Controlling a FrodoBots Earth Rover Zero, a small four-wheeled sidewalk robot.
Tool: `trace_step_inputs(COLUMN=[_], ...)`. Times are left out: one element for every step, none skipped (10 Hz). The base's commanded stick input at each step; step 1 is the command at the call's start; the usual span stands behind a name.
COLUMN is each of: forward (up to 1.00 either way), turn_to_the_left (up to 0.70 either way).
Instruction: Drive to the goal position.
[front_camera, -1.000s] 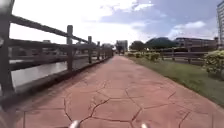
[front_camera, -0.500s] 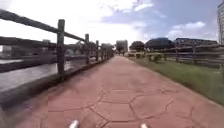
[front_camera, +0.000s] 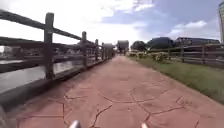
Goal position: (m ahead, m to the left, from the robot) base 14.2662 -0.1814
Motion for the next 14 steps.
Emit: trace_step_inputs(forward=[1.00,1.00,1.00,1.00,1.00,1.00,1.00,1.00,1.00,1.00,1.00,1.00,1.00,1.00], turn_to_the_left=[-0.09,-0.36,-0.40,-0.37,-0.17,0.00,0.00,0.00,0.00,0.00,0.00,0.00,0.00,0.00])
